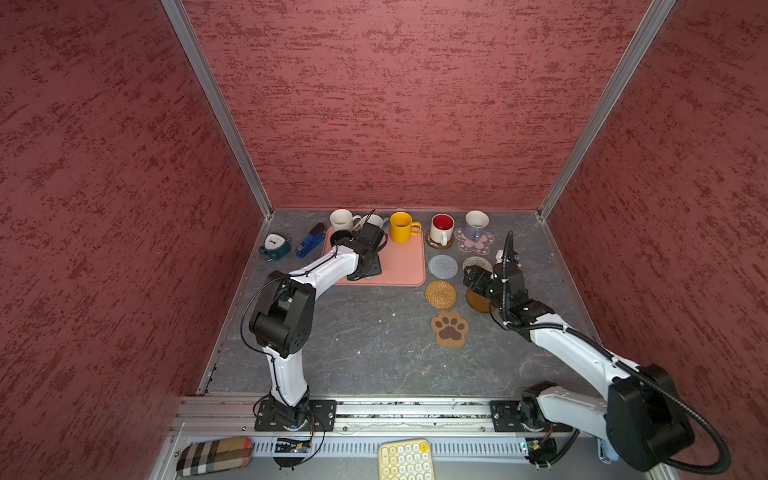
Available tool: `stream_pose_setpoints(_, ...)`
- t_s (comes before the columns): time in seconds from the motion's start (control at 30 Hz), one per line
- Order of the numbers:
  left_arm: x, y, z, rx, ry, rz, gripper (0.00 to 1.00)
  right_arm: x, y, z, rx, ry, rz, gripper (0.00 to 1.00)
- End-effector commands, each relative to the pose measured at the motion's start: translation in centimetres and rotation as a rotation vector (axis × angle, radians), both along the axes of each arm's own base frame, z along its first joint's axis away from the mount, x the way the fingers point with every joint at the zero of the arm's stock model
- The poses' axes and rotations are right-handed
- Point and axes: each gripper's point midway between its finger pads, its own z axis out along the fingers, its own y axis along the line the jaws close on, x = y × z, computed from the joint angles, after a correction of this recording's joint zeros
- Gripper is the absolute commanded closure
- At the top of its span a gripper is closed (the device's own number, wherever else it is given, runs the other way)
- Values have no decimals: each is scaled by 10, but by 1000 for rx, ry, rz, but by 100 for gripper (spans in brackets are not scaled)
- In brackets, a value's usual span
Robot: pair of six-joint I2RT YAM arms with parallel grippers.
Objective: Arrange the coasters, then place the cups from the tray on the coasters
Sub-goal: 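Lower the left gripper into the speckled mug's rim while the right gripper hovers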
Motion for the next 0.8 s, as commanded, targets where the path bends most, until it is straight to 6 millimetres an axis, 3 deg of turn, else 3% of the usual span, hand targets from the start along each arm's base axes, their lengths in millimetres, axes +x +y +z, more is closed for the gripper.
stream_pose_setpoints(0.0,2,1,-3,34,8,7,41,1,0,0,27,-17,-3,8)
stream_pose_setpoints(0.37,1,6,-12,68,35,-5,67,1,-1,-2,18,-16,-2,8)
stream_pose_setpoints(0.57,-1,7,-7,68,27,-14,78,1,0,-4,17,-17,4,8)
stream_pose_setpoints(0.67,-2,6,-2,65,20,-34,100,1,3,-4,16,-21,28,7)
stream_pose_setpoints(0.77,-2,4,6,56,4,-48,100,0,7,-2,20,-36,64,6)
